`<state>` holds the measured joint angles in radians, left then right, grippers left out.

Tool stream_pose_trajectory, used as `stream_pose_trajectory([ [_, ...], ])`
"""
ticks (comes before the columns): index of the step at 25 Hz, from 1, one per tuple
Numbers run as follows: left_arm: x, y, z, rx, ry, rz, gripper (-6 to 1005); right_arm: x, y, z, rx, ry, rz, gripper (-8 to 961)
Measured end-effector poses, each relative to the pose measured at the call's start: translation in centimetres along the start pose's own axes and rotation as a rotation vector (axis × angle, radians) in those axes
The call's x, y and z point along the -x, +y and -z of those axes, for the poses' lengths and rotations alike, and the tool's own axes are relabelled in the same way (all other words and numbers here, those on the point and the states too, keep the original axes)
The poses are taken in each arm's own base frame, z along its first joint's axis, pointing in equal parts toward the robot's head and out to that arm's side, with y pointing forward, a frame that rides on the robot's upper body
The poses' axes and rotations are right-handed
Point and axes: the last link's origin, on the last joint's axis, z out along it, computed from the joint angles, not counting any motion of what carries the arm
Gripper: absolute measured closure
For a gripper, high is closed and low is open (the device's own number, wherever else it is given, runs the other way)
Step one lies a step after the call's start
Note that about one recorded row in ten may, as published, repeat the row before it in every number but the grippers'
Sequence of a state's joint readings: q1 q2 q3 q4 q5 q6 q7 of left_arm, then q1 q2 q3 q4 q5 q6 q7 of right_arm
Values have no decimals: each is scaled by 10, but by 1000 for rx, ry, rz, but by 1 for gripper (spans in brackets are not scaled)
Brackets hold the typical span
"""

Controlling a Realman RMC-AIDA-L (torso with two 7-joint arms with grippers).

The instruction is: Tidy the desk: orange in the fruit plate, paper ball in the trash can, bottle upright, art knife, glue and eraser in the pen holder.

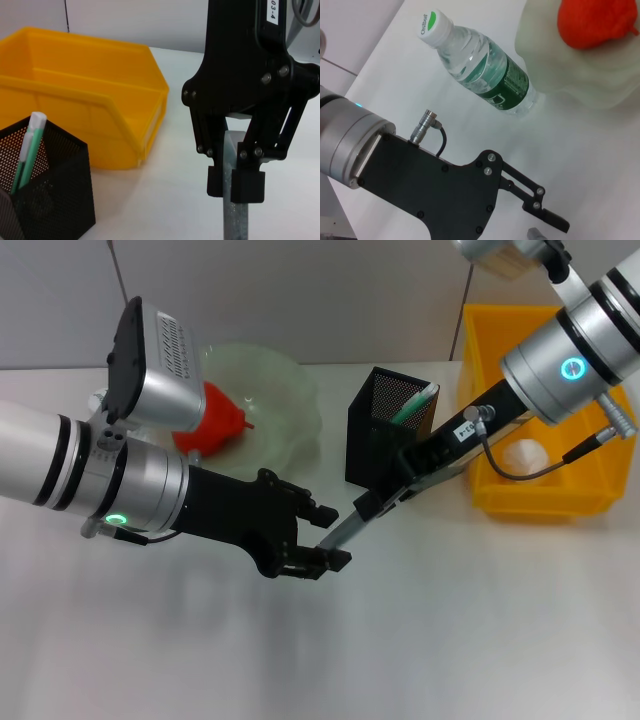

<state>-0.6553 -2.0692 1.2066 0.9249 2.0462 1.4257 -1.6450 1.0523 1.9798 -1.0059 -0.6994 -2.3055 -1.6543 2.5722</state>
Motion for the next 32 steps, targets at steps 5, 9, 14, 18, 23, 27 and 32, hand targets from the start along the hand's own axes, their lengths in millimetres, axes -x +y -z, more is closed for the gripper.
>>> stream_pose_trajectory([
  [5, 0, -1, 1, -3, 2, 4, 478, 0, 0, 1, 0, -1, 3, 799],
  [9, 1, -2, 3, -12, 9, 11, 356, -1, 0, 1, 2, 4, 8, 800],
  [14, 8, -1, 16, -21, 59, 39, 206, -8, -3, 5, 13, 22, 20, 803],
  [18, 11, 1, 21, -20, 81, 49, 206, -16, -9, 13, 11, 25, 37, 800],
  [23, 55, 17, 52, -54, 225, 99, 206, -23, -17, 30, 20, -21, 49, 797],
  [27, 73, 33, 61, -48, 364, 99, 206, -25, -21, 49, 42, -76, 51, 794],
  [32, 88, 55, 68, -61, 552, 70, 206, -21, -20, 78, 30, -120, 74, 791],
])
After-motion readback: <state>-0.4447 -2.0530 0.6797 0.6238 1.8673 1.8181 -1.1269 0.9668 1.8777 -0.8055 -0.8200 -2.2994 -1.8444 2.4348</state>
